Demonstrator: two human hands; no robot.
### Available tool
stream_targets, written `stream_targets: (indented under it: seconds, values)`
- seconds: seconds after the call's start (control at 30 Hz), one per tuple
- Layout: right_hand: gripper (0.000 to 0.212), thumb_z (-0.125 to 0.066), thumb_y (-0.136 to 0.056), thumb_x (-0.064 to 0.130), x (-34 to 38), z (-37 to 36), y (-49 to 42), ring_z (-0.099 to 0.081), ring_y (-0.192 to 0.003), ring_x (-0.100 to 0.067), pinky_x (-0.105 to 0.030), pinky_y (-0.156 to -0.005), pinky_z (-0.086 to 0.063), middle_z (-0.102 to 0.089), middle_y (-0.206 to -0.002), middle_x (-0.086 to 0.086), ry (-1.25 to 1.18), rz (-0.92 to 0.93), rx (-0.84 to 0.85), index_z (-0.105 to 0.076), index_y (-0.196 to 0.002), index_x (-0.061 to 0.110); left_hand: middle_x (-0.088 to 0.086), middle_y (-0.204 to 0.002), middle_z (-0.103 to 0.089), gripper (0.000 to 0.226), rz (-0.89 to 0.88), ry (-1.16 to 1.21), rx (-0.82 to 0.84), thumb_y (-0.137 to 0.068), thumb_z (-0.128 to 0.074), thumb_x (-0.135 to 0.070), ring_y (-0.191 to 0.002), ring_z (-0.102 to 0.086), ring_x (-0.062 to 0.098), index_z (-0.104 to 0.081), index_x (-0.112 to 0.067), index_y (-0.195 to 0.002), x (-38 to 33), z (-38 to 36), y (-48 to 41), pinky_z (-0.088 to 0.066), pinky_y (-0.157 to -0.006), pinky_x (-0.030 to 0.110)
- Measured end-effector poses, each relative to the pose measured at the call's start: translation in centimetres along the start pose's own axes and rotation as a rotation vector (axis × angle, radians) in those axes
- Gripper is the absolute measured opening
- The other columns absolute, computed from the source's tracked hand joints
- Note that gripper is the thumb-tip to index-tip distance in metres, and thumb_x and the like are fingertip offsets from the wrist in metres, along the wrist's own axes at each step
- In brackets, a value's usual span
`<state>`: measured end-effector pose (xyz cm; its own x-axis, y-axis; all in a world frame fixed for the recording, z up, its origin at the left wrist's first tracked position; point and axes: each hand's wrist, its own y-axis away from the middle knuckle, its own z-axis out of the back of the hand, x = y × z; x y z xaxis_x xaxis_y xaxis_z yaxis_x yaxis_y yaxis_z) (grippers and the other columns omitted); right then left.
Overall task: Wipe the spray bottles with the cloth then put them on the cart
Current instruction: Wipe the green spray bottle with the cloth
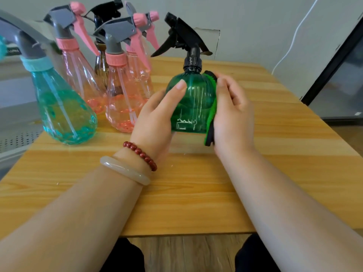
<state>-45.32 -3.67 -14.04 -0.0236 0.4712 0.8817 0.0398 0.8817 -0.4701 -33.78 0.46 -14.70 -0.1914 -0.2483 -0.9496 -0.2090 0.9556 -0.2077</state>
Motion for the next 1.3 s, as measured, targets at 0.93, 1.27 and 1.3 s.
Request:
stream_targets:
  seconds: [0.93, 1.27, 1.3]
  values:
    - [0.028, -0.049, -0.099, 0.006, 0.2, 0.3, 0.3, -0.050, -0.131, -0.023, -0.035, -0.112, -0.037, -0.056, -0.136, -0.013, 0.295, 0.596, 0.251, -0.063, -0.123, 0.001, -0.014, -0.131, -0.056, 0.055, -0.087, -0.153, -0.009, -0.098, -0.059, -0.030, -0.110, -0.056, -0.016, -0.041, -0.016, -0.148, 0.4, 0.2, -0.1, -0.047, -0.095, 0.014]
    - [0.049, -0.047, -0.103, 0.019, 0.4, 0.5, -0.2, -0.068, -0.097, -0.014, -0.046, -0.098, -0.052, -0.075, -0.091, 0.010, -0.217, -0.116, 0.105, -0.077, -0.073, 0.043, 0.010, -0.133, -0.060, 0.052, -0.023, 0.124, 0.050, -0.093, -0.056, -0.033, -0.118, -0.064, 0.026, -0.047, -0.022, -0.143, 0.1, -0.1, -0.1, -0.055, -0.090, 0.046]
    - [0.042, -0.047, -0.102, 0.017, 0.2, 0.5, 0.1, -0.065, -0.108, -0.014, -0.046, -0.103, -0.048, -0.074, -0.105, 0.007, -0.135, 0.025, 0.124, -0.077, -0.086, 0.041, 0.009, -0.133, -0.061, 0.051, -0.024, 0.137, 0.030, -0.094, -0.055, -0.033, -0.117, -0.064, 0.026, -0.047, -0.022, -0.143, 0.2, 0.0, -0.2, -0.054, -0.090, 0.046]
